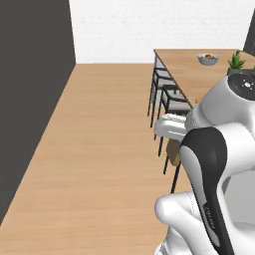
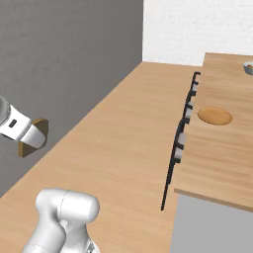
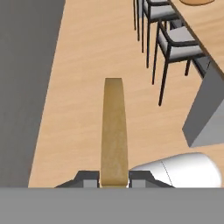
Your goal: Start the toaster. Once the lever pops up, take the bread to the plate on the dining counter.
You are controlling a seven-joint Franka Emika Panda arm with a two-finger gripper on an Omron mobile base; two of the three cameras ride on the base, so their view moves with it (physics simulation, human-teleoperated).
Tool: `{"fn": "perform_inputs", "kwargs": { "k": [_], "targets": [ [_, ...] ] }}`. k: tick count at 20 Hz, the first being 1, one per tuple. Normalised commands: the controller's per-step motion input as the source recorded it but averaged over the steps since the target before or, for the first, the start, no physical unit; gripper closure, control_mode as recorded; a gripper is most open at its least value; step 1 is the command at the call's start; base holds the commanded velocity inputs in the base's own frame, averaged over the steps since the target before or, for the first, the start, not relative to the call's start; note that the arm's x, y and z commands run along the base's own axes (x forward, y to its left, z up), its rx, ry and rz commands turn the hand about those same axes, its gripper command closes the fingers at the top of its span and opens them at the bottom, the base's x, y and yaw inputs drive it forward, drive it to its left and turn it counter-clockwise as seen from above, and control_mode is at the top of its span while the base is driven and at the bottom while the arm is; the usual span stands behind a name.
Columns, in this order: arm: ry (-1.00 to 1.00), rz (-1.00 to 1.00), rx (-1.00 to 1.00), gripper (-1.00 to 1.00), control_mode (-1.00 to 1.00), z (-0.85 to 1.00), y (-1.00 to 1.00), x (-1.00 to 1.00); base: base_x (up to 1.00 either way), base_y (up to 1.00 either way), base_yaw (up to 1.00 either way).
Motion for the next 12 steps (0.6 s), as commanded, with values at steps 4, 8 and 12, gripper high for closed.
{"fn": "perform_inputs", "kwargs": {
  "k": [4,8,12],
  "targets": [
    [0.00,0.00,0.00,1.00,1.00,0.00,0.00,0.00,0.81,0.63,-0.60],
    [0.00,0.00,0.00,1.00,1.00,0.00,0.00,0.00,0.81,0.56,-0.59],
    [0.00,0.00,0.00,1.00,1.00,0.00,0.00,0.00,0.79,0.63,-0.61]
  ]
}}
